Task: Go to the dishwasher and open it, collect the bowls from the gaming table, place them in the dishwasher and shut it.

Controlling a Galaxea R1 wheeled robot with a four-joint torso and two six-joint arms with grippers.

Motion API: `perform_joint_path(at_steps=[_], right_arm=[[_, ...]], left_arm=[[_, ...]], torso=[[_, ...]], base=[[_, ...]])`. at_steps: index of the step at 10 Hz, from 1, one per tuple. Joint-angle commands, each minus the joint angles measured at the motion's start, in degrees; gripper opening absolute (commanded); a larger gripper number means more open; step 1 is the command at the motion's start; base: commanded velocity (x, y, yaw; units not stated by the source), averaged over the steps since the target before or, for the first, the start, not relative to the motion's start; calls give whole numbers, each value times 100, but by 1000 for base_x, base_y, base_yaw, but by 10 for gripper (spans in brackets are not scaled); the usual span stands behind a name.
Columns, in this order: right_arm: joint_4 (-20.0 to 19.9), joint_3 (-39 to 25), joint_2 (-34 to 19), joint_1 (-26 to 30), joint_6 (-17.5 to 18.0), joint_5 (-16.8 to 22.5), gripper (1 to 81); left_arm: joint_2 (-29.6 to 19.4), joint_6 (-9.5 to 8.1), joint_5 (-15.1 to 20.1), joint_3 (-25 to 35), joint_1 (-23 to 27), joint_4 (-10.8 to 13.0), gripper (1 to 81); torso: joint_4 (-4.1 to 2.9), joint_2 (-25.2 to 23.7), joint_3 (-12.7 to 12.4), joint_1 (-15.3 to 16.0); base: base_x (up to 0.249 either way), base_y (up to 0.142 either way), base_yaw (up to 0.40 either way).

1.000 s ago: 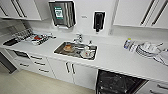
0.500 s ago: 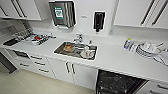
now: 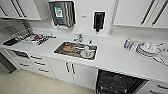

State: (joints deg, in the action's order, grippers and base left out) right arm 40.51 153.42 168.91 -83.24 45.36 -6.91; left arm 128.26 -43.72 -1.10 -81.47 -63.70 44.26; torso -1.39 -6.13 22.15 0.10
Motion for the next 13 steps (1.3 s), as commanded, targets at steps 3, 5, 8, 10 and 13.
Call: perform_joint_path(at_steps=[3,5,8,10,13], right_arm=[[-166,-1841,-1866,892,122,50,10],[-175,-2879,-2657,1014,122,6,10],[-262,-2986,-2764,1041,122,-11,10],[-307,-2968,-2781,1041,122,-91,10],[-342,-2968,-2764,1050,131,-100,10]], left_arm=[[-54,-366,1569,1203,1548,-243,10],[25,-532,1937,1449,2039,-260,10],[631,-867,2921,1538,2883,-252,10],[1088,-1069,3475,1520,3358,-243,10],[1702,-1420,4168,1458,4219,-251,10]], torso=[[0,2,2,2],[0,5,4,4],[0,7,433,4],[0,7,724,4],[0,13,693,11]], base=[[0,0,0],[0,0,0],[0,0,0],[0,0,0],[0,0,0]])
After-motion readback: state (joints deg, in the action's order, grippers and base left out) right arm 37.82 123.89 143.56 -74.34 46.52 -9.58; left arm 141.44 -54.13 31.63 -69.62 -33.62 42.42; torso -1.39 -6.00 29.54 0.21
